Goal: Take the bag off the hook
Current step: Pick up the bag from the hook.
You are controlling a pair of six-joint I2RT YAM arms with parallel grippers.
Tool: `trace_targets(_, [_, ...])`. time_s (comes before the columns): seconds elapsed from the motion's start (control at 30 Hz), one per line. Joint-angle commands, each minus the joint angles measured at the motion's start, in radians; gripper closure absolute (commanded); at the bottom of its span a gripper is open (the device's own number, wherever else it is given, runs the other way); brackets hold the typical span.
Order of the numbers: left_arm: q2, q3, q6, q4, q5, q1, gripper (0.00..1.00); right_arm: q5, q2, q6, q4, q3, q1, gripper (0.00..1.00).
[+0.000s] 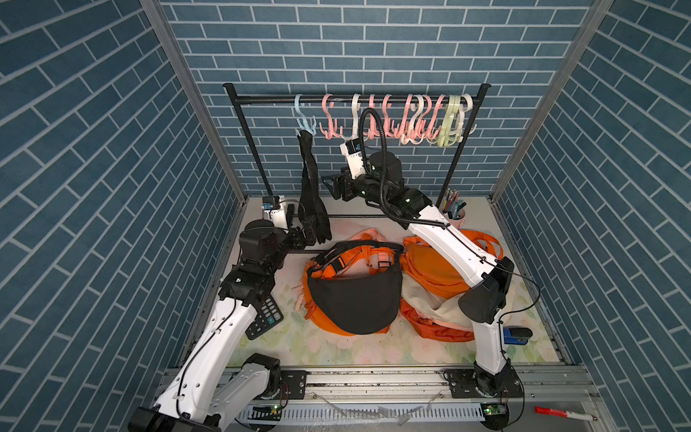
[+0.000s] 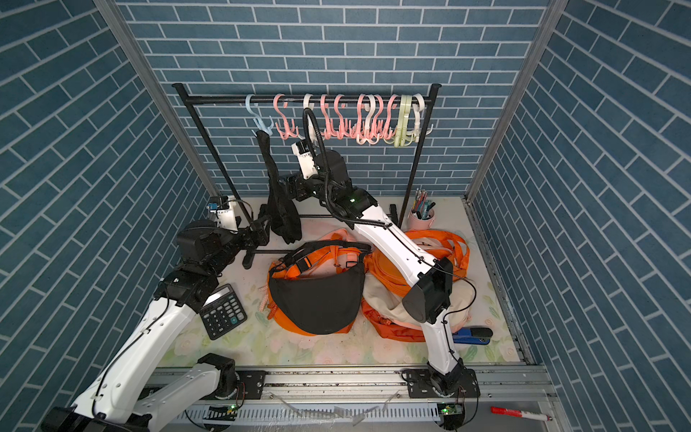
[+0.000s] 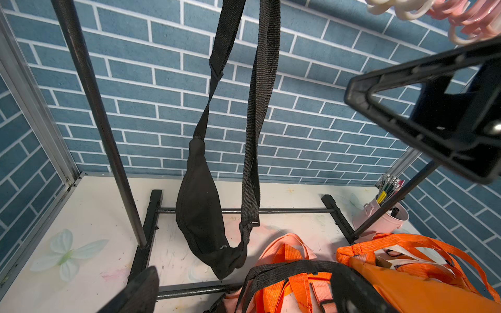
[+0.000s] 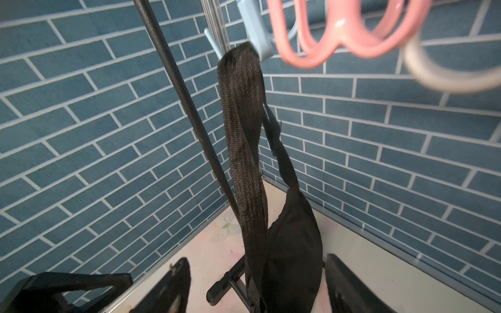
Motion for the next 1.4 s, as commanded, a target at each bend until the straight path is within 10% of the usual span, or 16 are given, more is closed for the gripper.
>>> trace_targets(0.0, [-0.022,-0.012,0.009,0.018,-0.011,0.004,0.01,-0.018,0.072,0.006,0.02,0.058,0.02,0.22])
trace_targets(0.6, [-0.019,-0.015,0.007,0.021,-0.002,0.004,0.01,0.135,0.325,0.023,0.045,0.305,0.04,0.28])
trace_targets(1.03, [-0.007,-0.014,0.013,0.02,-0.011,0.004,0.01,0.297,0.244,-0.067,0.046,0.195,0.023,0.33])
trace_targets(1.27, [0.015,-0.014,0.003,0.026,-0.006,0.004,0.01,0.347,0.186,-0.093,0.055,0.114,-0.005,0.93])
trace_targets(1.37, [0.026,-0.012,0.005,0.026,-0.008,0.004,0.01,0.348,0.15,-0.094,0.076,0.065,-0.014,1.0])
